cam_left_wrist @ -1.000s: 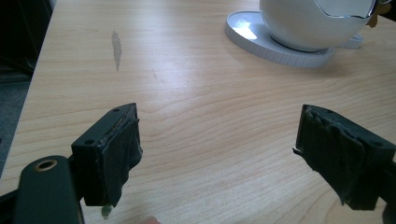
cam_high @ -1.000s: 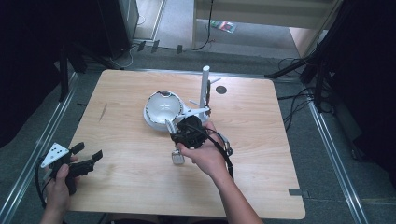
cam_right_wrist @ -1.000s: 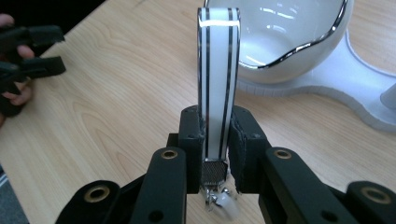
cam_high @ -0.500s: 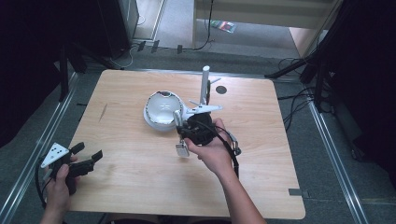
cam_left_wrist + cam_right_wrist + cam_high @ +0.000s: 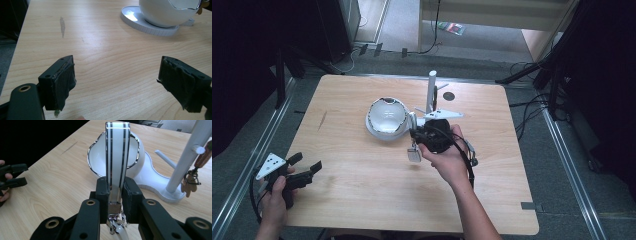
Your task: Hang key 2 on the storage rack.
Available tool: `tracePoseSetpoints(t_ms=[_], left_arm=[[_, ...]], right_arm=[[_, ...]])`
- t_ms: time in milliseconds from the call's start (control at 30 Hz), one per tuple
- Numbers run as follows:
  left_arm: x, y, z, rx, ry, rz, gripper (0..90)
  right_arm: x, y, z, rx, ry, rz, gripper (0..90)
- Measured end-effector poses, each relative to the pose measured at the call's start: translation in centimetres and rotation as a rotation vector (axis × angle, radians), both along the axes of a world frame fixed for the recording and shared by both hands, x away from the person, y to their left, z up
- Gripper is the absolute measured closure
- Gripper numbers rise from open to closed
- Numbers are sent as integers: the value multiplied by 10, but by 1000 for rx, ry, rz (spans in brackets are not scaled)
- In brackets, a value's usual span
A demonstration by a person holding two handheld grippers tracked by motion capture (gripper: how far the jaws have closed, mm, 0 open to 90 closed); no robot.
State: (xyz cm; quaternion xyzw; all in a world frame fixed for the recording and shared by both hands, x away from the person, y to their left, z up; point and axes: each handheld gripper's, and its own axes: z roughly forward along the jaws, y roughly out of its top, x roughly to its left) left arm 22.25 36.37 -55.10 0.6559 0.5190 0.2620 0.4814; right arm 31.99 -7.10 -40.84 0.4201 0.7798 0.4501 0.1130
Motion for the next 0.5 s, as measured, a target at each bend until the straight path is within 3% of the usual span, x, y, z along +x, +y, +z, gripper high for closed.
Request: tracePoseSetpoints(t_ms=[500], left_arm=[[0, 0, 0, 0, 4, -1, 146]], right_arm=[[15, -24, -7, 31, -17, -71, 775]])
